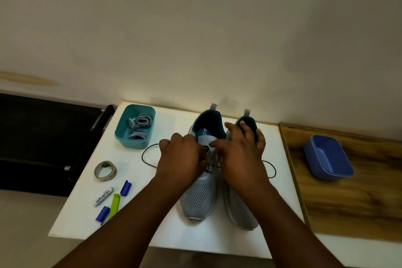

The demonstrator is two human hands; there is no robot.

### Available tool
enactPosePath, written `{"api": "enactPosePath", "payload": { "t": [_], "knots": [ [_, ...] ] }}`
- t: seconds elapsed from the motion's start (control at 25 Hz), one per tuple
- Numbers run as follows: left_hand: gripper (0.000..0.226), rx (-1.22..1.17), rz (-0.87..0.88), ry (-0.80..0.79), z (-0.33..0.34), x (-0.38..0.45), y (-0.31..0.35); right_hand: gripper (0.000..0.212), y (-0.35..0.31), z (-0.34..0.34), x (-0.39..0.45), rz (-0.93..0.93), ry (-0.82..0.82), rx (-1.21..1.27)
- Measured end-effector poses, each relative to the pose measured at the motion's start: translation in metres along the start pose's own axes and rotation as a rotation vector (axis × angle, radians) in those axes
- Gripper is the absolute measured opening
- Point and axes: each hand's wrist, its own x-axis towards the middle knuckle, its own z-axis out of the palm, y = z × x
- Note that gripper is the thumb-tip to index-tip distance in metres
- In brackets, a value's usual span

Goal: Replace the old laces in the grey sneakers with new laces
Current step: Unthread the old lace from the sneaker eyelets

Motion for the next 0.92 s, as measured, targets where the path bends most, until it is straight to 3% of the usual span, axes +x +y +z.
{"api": "enactPosePath", "payload": {
  "t": [0.12, 0.32, 0.44, 0.52, 0.68, 0.92],
  "knots": [
    [0.029, -0.029, -0.063, -0.017, -0.012, -0.002, -0.008, 0.023, 0.004, 0.012, 0.0, 0.013, -0.036, 0.018],
    [0.025, -0.159, -0.332, -0.039, -0.036, -0.001, -0.053, 0.012, 0.01, 0.014, 0.003, 0.007, 0.028, 0.091],
    [0.049, -0.112, -0.083, -0.024, -0.027, -0.007, -0.036, 0.015, 0.008, 0.023, 0.005, 0.003, 0.011, 0.073],
    [0.042, -0.067, 0.059, 0.021, -0.015, -0.007, -0.018, 0.022, 0.009, 0.026, 0.006, 0.037, -0.012, 0.071],
    [0.026, -0.051, 0.064, 0.071, -0.008, 0.002, -0.024, 0.012, 0.012, 0.026, 0.005, -0.04, 0.036, 0.053],
    [0.028, -0.029, 0.156, 0.049, -0.005, 0.003, -0.024, 0.013, 0.019, 0.026, 0.008, -0.073, 0.006, 0.046]
  ]
}}
